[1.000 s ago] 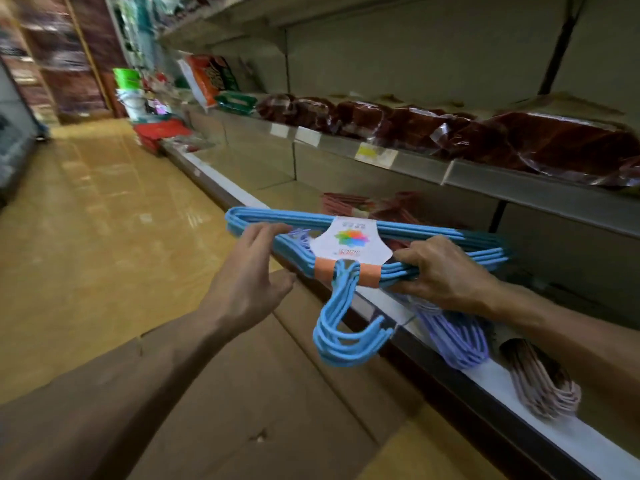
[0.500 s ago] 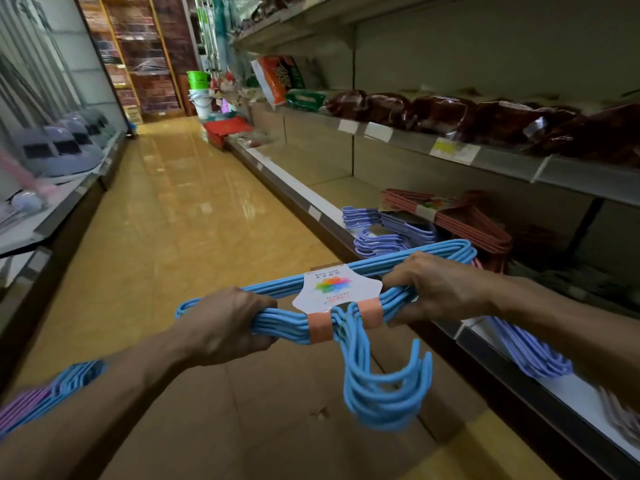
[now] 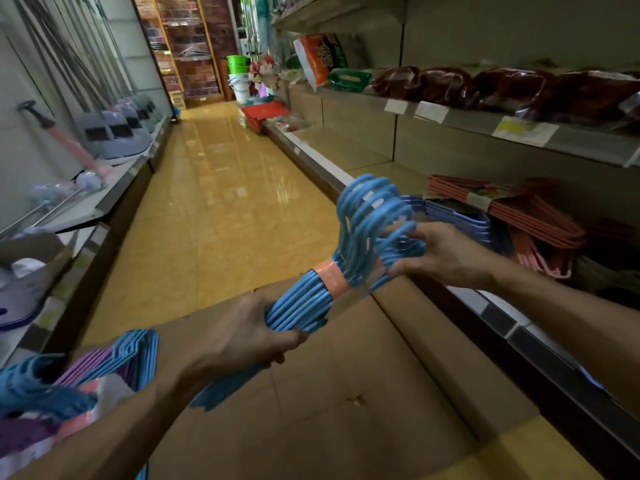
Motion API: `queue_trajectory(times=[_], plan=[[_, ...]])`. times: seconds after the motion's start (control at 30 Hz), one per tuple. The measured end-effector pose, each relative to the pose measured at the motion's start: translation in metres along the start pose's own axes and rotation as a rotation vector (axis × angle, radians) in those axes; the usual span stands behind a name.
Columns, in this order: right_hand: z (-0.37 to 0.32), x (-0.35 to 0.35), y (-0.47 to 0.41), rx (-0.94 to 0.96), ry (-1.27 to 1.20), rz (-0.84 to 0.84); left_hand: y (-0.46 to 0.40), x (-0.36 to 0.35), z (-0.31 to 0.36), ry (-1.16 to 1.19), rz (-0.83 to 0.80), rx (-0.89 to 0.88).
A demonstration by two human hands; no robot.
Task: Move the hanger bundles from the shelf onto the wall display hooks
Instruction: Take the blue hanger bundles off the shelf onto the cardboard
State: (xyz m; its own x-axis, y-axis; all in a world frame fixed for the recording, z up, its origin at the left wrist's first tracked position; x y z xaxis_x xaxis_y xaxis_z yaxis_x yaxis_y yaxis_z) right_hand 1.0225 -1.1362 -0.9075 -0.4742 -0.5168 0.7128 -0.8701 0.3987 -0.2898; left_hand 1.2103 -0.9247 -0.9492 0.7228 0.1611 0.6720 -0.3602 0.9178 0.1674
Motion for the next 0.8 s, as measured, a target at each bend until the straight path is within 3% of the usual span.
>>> queue_trajectory(times=[0.17, 0.27, 0.4, 0.6, 0.8], plan=[[0.009, -0.036, -0.021, -0.173, -0.035, 0.231, 0.014, -0.006, -0.023, 0.239, 0.091, 0.169], [0.011, -0.073, -0.026, -0.445, -0.379, 0.358, 0.019, -0.017, -0.032, 0.498, 0.166, 0.248], [-0.024, -0.131, -0.029, -0.527, -0.792, 0.246, 0.02, -0.033, -0.044, 0.698, 0.227, 0.303], [-0.075, -0.173, -0.028, -0.499, -0.706, 0.046, 0.028, -0.045, -0.069, 0.656, 0.358, 0.399], [-0.087, -0.208, -0.041, -0.51, -0.44, -0.084, 0.043, -0.041, -0.106, 0.688, 0.439, 0.454]])
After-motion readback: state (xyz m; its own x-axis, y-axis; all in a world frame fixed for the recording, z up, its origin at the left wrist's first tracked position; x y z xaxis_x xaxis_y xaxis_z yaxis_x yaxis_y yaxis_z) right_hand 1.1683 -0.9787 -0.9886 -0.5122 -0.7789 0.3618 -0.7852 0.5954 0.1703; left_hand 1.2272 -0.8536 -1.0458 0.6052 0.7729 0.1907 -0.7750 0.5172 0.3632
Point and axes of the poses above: each hand's wrist, its own y-axis away from the middle knuckle, its own x-axis out of the back of the hand, z = x × y, the point moved 6 cm from there along -y, towards the middle knuckle, and after that the axes turned 7 degrees about x, right-handed, at the moved point
